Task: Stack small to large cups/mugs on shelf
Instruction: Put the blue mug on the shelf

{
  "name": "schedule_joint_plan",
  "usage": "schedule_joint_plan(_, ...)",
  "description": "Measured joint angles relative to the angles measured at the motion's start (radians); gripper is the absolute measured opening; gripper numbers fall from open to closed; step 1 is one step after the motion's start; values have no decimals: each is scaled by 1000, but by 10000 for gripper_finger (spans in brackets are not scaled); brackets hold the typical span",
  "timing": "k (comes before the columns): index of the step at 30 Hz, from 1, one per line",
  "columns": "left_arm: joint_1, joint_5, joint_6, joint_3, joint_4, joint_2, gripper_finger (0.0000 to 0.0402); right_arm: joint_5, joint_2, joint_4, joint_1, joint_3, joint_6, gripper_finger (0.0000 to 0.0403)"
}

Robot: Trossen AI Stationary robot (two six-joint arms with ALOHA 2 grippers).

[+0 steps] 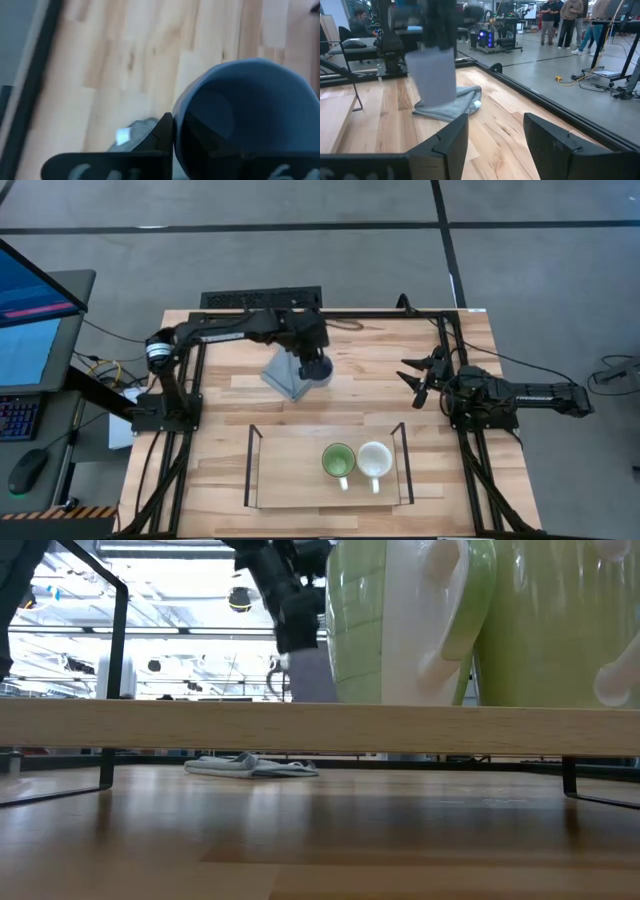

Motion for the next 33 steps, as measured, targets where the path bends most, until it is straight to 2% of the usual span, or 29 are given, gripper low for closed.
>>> schedule_joint_plan(6,15,-31,-20,-23,-16,-136,5,0,0,0,0,0,0,212)
schedule_joint_plan(13,2,-145,-106,-24,-130,-283,5,0,0,0,0,0,-2,212)
schedule_joint_plan(19,-73,-269,-252,-24,-279,-369,5,0,0,0,0,0,-25,212)
schedule_joint_plan(24,-154,-358,-388,-24,-326,-410,5,0,0,0,0,0,-7,212)
schedule_joint_plan(33,-326,-460,-709,-24,-420,-411,5,0,0,0,0,0,54,212)
